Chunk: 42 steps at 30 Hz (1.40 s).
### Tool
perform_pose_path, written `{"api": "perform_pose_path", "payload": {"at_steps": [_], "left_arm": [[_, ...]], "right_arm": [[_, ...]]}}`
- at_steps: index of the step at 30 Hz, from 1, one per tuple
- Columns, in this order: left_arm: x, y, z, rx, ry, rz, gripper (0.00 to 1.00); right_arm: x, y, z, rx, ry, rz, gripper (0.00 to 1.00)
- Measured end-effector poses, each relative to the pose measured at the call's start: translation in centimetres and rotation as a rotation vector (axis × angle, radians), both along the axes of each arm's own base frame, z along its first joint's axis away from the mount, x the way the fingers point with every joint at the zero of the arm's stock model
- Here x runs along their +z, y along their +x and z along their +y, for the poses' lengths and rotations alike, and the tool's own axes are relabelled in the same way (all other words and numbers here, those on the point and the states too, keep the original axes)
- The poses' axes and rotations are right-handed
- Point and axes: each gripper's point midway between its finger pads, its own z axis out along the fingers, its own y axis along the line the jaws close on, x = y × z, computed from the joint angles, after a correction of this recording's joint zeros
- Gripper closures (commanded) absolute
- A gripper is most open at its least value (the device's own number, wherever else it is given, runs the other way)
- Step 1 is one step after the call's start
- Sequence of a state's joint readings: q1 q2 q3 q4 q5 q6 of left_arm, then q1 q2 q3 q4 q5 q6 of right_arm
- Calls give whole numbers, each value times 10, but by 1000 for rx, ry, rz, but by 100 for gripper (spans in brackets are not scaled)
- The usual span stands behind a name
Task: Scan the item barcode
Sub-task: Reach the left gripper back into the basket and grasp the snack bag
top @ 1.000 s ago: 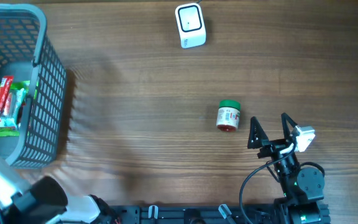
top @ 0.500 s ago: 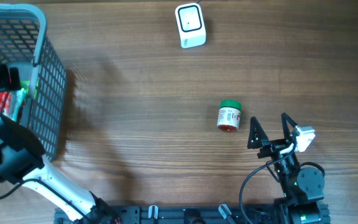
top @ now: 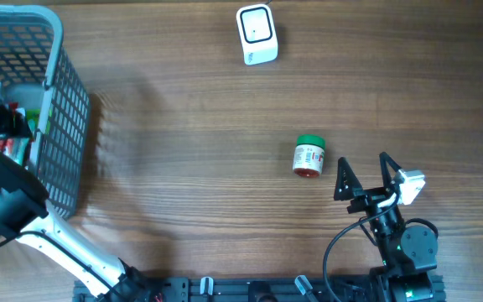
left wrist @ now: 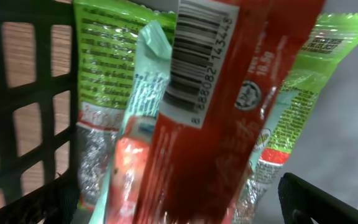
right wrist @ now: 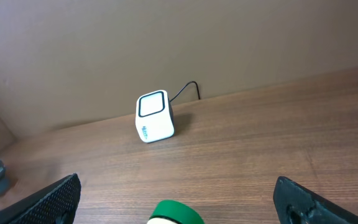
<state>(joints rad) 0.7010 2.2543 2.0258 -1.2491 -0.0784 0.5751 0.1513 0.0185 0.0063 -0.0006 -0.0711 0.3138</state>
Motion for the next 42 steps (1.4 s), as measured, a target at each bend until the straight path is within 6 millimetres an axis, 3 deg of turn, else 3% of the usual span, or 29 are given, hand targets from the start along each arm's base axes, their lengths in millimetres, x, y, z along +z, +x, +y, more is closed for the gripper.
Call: {"api": "perform_pose_path", "payload": {"at_steps": [10, 17, 28, 42], "left_arm": [[-24, 2, 2, -8, -40, 10, 0], [-27, 6, -3, -68, -66, -5, 0], [-46, 4, -5, -79, -62, -11, 0], [-51, 4, -7, -84, -41, -45, 0]], "right_arm": [[0, 0, 0, 0, 0, 0, 0], [0, 0, 0, 0, 0, 0, 0], [0, 0, 0, 0, 0, 0, 0], [0, 0, 0, 0, 0, 0, 0]]}}
